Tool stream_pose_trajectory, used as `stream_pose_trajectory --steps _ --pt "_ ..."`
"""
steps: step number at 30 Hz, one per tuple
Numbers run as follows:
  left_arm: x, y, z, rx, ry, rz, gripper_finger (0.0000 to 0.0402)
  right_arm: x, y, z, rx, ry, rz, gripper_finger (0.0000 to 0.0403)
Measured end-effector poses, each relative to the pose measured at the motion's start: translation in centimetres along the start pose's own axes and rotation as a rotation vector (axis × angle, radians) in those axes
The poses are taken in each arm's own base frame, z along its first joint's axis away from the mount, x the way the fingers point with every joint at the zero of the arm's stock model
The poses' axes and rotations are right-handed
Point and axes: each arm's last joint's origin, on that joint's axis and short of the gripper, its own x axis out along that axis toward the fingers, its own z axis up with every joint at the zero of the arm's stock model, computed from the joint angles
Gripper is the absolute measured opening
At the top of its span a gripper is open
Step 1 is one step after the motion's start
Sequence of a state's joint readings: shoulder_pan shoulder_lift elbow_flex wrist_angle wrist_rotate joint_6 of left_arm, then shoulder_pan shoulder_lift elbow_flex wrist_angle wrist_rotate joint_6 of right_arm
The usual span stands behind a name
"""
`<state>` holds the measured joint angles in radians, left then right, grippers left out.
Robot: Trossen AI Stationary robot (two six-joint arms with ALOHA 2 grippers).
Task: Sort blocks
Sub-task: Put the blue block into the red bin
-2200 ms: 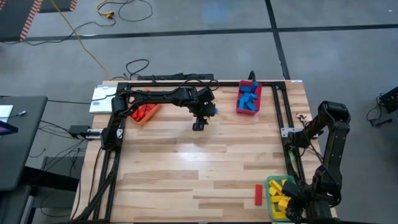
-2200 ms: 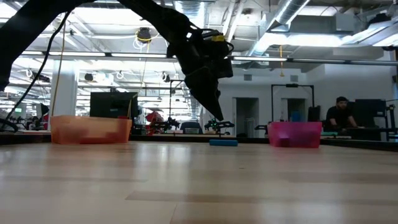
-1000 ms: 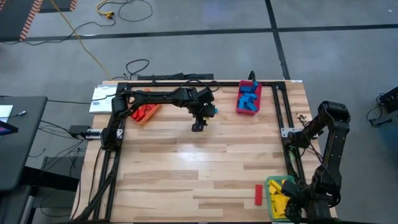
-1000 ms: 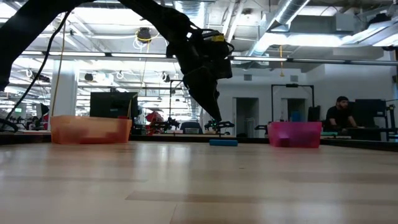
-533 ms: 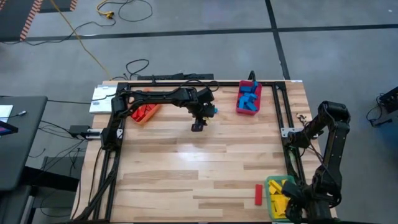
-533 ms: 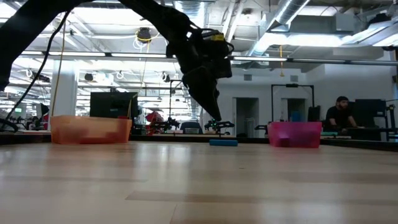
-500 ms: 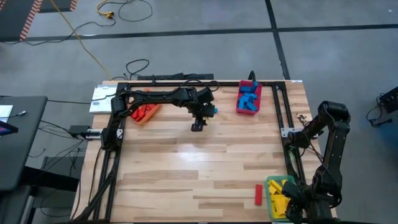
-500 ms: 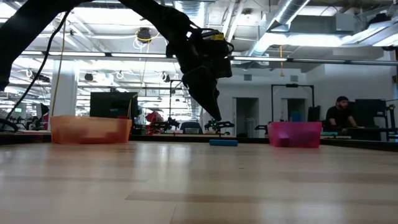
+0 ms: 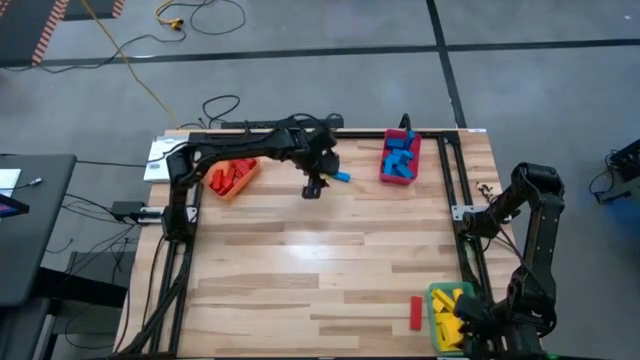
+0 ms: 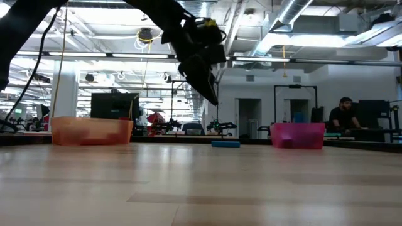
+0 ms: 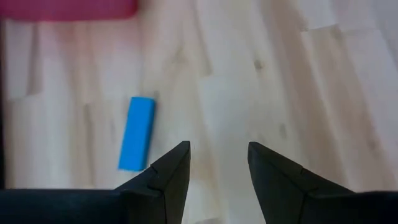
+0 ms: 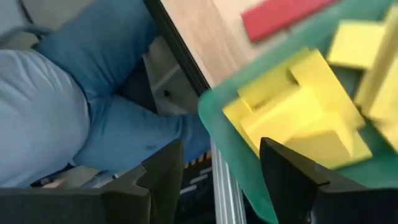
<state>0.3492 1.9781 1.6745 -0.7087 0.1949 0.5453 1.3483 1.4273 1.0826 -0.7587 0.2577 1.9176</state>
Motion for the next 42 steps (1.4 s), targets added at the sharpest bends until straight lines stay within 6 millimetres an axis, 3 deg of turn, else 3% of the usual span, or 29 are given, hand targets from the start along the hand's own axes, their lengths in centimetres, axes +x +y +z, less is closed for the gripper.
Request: stream_pose_trajectory --steps 9,19,27,31,37,42 --pt "-0.8 3.9 -2.7 -0.076 -0.051 -0.03 0.0156 0.1 0.5 1.1 -0.046 -0.102 0.025 0.0226" --pt "-1.2 7.1 -4.8 -0.088 -0.084 0.023 0.0156 0.9 1.5 5.4 -0.168 -0.206 -0.001 0.0226" --pt "3.7 8.7 -8.1 -0.118 0.05 -0.004 0.0156 1.3 2.0 8.5 -0.239 -0.258 -0.031 0.0226" --pt "4.6 9.3 -8.3 -0.106 -0.004 -0.006 0.0156 1.4 2.1 9.8 -0.261 -0.282 -0.039 0.0226" --pt "4.3 10.1 -7.9 -0.147 -0.135 -0.046 0.0156 1.5 2.1 11.7 -0.3 -0.311 -0.065 0.0226" --pt "4.0 10.3 -7.8 -0.201 -0.167 -0.081 0.0155 1.5 1.8 14.5 -0.342 -0.402 -0.13 0.0226"
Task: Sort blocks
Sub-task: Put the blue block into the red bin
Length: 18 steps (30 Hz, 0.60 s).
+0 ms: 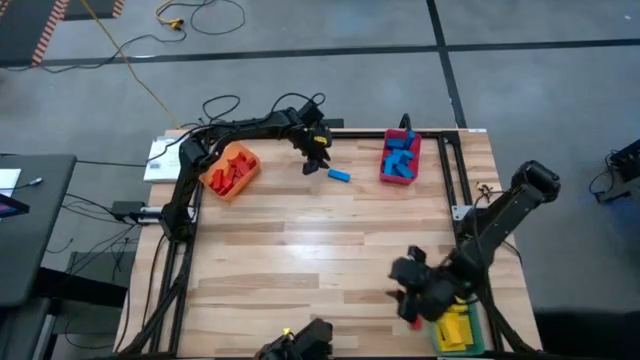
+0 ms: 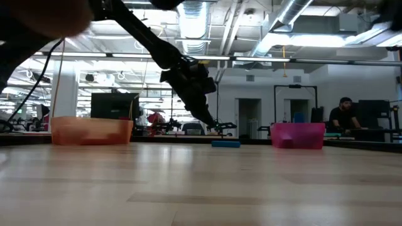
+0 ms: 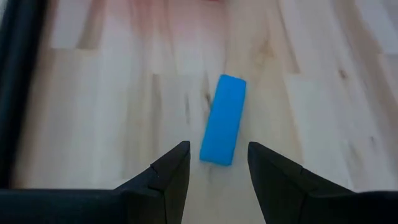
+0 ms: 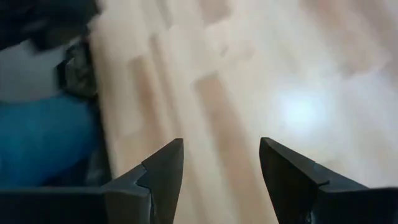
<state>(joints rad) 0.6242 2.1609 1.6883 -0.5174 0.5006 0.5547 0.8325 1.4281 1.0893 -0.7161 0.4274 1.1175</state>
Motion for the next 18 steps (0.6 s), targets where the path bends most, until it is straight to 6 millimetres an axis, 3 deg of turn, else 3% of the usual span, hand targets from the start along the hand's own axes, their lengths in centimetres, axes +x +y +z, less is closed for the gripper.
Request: stream_pose_trajectory --steps 11,18 --pt "0.7 -0.1 -1.0 -0.053 0.01 -0.091 0.0155 2.7 -5.2 6.8 -0.063 -0.14 -0.26 0.0226" --pt "1.0 -0.7 -1.6 -0.074 0.059 -0.157 0.0155 5.2 -11.7 10.2 -0.043 -0.132 -0.447 0.0226"
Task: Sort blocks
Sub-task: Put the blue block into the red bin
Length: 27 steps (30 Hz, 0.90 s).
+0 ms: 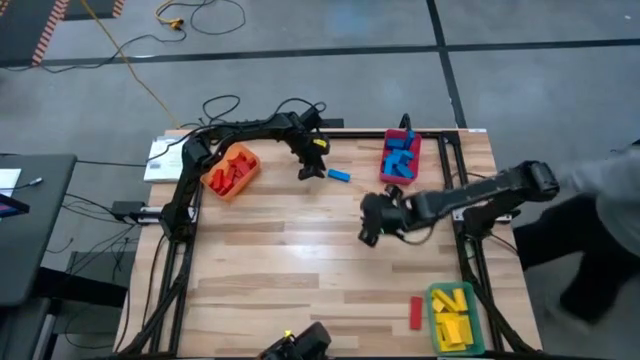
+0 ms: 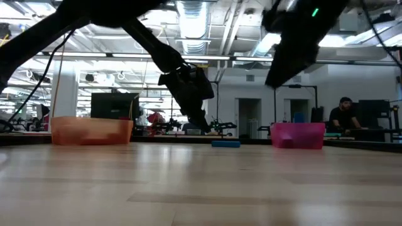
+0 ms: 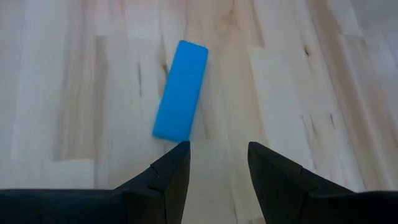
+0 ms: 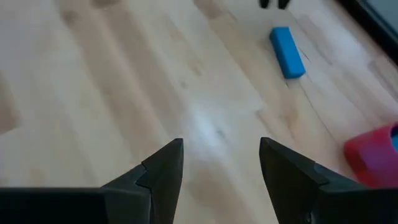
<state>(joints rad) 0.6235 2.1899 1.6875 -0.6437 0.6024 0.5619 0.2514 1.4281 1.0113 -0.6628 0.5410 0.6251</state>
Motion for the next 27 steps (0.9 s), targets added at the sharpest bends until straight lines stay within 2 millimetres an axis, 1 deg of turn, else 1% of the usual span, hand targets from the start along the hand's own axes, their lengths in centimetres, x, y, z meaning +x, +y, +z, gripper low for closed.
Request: stream_pose_trajectory --steps 3,7,11,13,16,19,21,22,25,27 --pt "0.1 -0.5 -0.1 -0.014 0.014 -0.043 0.0155 2.5 -2.3 0.5 -0.002 0.038 0.01 0.0226" --pt "0.3 -1.2 -0.3 -0.002 0.053 -0.08 0.0155 5.4 -5.5 1.4 0.039 0.01 0.066 0.0226" --pt "0.8 -2.2 -0.2 0.024 0.081 -0.114 0.0155 7.5 -9.1 2.2 0.074 -0.051 0.083 0.0226" --pt "1.0 -2.4 -0.1 0.034 0.091 -0.107 0.0155 8.5 -10.8 2.5 0.084 -0.053 0.069 0.0226" --pt "1.1 -2.5 0.0 0.043 0.101 -0.096 0.0155 10.3 -12.7 2.7 0.104 -0.039 0.097 0.0226" --pt "1.1 -2.4 -0.1 0.044 0.106 -0.091 0.0155 13.0 -13.5 2.5 0.127 -0.023 0.171 0.0226" --pt "0.9 -2.6 0.0 0.042 0.112 -0.094 0.0155 14.8 -13.9 2.2 0.13 0.033 0.162 0.0226" --pt "0.7 -2.8 0.0 0.038 0.117 -0.097 0.0155 15.6 -14.1 2.3 0.126 0.045 0.155 0.0226" --pt "-0.3 -3.9 0.5 0.034 0.107 -0.149 0.0155 17.1 -14.4 3.3 0.107 0.052 0.144 0.0226" --pt "-1.0 -5.2 1.2 0.061 0.108 -0.167 0.0155 17.7 -14.7 4.0 0.086 0.058 0.125 0.0226"
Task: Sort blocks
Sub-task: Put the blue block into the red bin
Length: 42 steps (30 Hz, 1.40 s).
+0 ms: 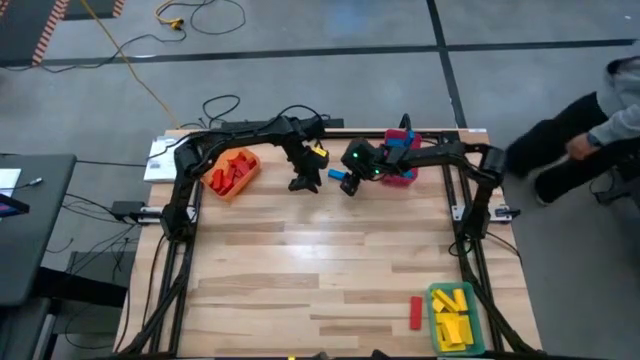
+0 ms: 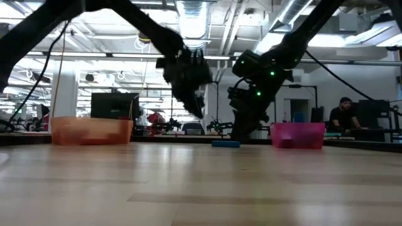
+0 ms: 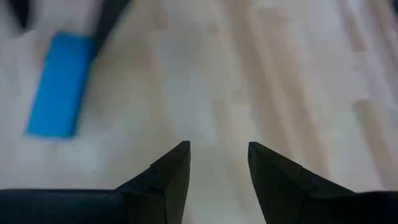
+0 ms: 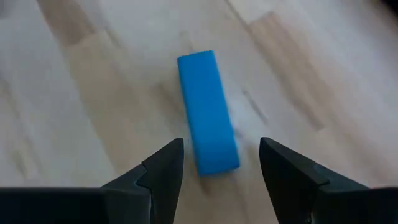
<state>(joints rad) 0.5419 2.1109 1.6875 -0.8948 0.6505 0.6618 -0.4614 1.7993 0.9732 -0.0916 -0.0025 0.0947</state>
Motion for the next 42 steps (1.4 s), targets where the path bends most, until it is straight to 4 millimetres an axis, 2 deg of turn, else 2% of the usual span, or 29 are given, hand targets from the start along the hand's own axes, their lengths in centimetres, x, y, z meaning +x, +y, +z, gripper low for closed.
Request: stream_pose_trajectory --steps 4,10,16,23,27,35,42 --pt "-1.2 -3.1 1.9 0.076 -0.013 -0.012 0.0155 0.1 0.0 1.6 -0.049 -0.022 -0.036 0.0226" --pt "-1.5 -7.4 3.6 0.156 -0.006 -0.048 0.0155 0.0 -0.1 1.5 -0.156 0.007 -0.056 0.0229" --pt "-0.5 -10.4 4.4 0.182 0.056 -0.081 0.0155 0.6 -0.3 0.7 -0.166 0.069 -0.031 0.0245" --pt "2.1 -13.9 5.4 0.234 0.105 -0.138 0.0155 3.0 0.0 -0.3 -0.17 0.123 -0.003 0.0244" --pt "3.4 -16.1 6.1 0.278 0.122 -0.141 0.0155 3.3 -0.2 -0.5 -0.148 0.13 -0.008 0.0213" --pt "5.3 -19.6 6.8 0.367 0.155 -0.132 0.0155 3.0 0.1 -0.2 -0.153 0.102 -0.011 0.0112" --pt "7.0 -20.7 5.9 0.39 0.184 -0.141 0.0155 2.9 1.1 -0.4 -0.153 0.111 -0.011 0.0108"
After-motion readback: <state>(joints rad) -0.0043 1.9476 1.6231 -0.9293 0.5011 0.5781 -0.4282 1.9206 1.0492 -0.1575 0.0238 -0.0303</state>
